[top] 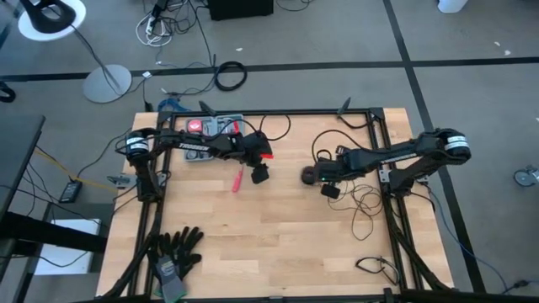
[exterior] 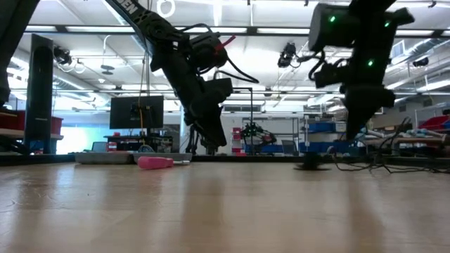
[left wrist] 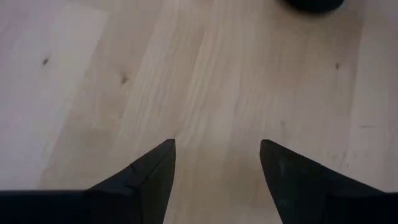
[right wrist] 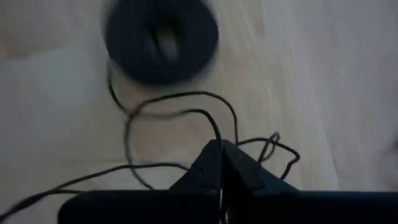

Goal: Coil cords
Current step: Uncoil the black wire from the spool

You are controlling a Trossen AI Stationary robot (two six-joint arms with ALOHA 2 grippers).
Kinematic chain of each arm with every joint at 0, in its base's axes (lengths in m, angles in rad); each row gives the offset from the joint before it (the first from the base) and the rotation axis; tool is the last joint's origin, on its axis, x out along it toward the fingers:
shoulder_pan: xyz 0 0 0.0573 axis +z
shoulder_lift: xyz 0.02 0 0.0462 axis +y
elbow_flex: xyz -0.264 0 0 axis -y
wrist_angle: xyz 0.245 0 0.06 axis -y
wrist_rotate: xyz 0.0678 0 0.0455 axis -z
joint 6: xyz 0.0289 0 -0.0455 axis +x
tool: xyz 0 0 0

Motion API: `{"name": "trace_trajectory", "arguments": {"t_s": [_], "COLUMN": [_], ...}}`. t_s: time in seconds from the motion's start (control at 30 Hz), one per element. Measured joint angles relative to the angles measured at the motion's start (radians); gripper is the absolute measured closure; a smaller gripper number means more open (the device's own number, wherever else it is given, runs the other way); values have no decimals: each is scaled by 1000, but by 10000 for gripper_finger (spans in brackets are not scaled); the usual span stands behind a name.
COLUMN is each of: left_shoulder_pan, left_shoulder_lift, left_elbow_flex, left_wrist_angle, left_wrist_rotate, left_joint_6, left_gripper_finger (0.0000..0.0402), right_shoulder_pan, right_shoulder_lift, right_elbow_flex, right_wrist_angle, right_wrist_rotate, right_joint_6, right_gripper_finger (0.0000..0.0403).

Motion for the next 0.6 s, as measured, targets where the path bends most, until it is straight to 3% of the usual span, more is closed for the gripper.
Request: {"name": "trace_trajectory", "arguments": {"t_s": [0.13, 0.4, 0.6], "left_shoulder_pan": [0, -2, -2], "left_shoulder_lift": [-1, -2, -3], "left_elbow_flex": [3, 40, 46], "left_wrist_angle": [29, 76, 155], "left_wrist_rotate": [11, 76, 98], "left_joint_6": [-1, -6, -9], "left_gripper_finger": [163, 163, 163], "right_shoulder_pan": [38, 52, 51], "right_shoulder_lift": [-51, -33, -12], "right_elbow_flex": [0, 0, 0], "right_wrist_angle": [53, 476, 496], "right_wrist_rotate": [1, -61, -78], "right_joint_6": [2, -240, -236], "right_gripper_finger": [402, 403, 403]}}
